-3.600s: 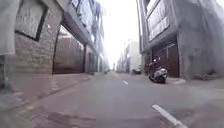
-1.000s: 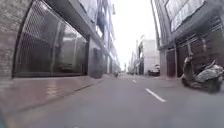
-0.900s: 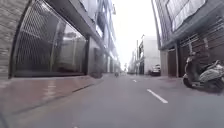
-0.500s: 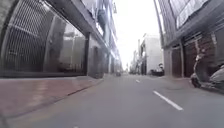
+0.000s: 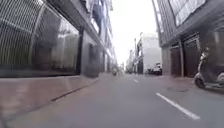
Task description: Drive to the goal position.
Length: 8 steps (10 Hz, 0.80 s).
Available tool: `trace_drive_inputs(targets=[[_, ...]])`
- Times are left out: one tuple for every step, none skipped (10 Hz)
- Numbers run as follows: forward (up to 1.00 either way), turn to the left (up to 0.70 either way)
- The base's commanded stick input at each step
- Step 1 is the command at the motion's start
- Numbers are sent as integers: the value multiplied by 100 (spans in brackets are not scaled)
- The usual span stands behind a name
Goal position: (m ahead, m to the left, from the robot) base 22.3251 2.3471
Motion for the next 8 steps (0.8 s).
trace_drive_inputs(targets=[[100,0],[100,0],[100,0],[100,0],[100,0],[100,0],[100,0],[100,0]])
